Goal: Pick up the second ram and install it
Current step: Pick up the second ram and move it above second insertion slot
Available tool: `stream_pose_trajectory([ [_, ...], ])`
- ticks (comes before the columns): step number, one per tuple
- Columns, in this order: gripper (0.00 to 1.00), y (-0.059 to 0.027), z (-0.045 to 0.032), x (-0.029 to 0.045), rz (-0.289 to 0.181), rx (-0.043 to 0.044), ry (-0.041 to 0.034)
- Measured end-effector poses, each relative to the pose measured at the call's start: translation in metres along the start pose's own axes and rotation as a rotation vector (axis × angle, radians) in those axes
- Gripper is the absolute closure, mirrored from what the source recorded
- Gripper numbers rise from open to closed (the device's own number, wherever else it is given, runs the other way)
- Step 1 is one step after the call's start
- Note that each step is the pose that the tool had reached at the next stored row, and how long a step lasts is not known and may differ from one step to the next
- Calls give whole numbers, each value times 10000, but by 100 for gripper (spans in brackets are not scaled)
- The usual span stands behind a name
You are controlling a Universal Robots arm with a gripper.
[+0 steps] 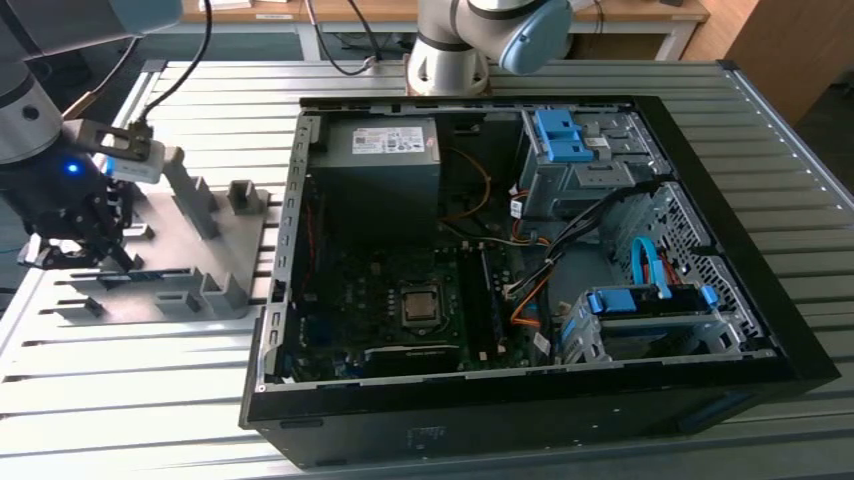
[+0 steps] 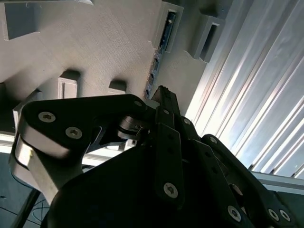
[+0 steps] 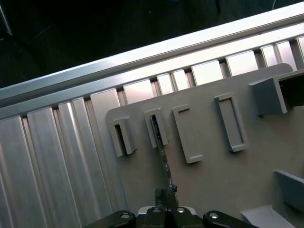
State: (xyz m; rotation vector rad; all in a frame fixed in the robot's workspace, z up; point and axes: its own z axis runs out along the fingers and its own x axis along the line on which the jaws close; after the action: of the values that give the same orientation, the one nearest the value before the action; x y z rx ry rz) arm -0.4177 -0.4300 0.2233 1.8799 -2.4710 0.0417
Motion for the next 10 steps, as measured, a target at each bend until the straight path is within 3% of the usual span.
stream_pose_trajectory([
  [9, 90, 0, 2, 0, -809, 36, -5],
  [10, 90, 1, 2, 0, -817, 23, -55],
])
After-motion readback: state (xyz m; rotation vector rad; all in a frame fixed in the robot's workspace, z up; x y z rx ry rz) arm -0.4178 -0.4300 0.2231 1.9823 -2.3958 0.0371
